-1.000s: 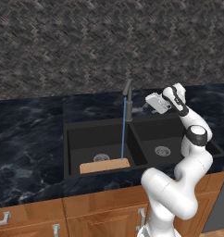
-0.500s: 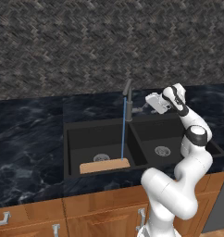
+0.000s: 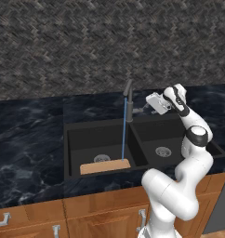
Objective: Turn on the sink faucet with hot water and rinse the cutting board for ten seconds, then turn off the faucet. Push the cutting board to reach the water if necessary.
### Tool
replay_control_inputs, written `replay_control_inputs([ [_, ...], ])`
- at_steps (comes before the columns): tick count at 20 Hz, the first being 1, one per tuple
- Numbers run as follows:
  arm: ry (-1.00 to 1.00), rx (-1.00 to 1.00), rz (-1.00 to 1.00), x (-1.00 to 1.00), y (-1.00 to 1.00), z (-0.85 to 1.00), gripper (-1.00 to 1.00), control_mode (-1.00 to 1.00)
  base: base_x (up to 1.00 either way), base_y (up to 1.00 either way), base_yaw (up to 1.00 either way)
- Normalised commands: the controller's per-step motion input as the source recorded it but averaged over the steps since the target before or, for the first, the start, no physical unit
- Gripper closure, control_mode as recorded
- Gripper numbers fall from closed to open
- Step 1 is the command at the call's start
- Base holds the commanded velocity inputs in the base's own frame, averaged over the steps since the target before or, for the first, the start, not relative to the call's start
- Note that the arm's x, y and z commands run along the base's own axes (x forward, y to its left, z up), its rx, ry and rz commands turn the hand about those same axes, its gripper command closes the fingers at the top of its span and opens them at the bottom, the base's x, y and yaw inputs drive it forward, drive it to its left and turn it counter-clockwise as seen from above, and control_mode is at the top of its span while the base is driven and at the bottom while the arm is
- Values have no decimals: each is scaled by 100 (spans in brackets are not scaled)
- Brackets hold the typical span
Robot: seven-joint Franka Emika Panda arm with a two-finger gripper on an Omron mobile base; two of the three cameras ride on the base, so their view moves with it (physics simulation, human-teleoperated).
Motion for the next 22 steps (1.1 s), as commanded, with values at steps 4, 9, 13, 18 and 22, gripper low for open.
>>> replay_control_inputs([
  [4, 2, 0, 0, 0, 37, -18, -100, -100, 0, 0, 0],
  [9, 1, -1, 0, 0, 38, -19, -100, -100, 0, 0, 0],
  [13, 1, -1, 0, 0, 42, -18, -100, -100, 0, 0, 0],
  [18, 0, -1, 0, 0, 43, -19, -100, -100, 0, 0, 0],
  [22, 0, -2, 0, 0, 45, -22, -100, -100, 0, 0, 0],
])
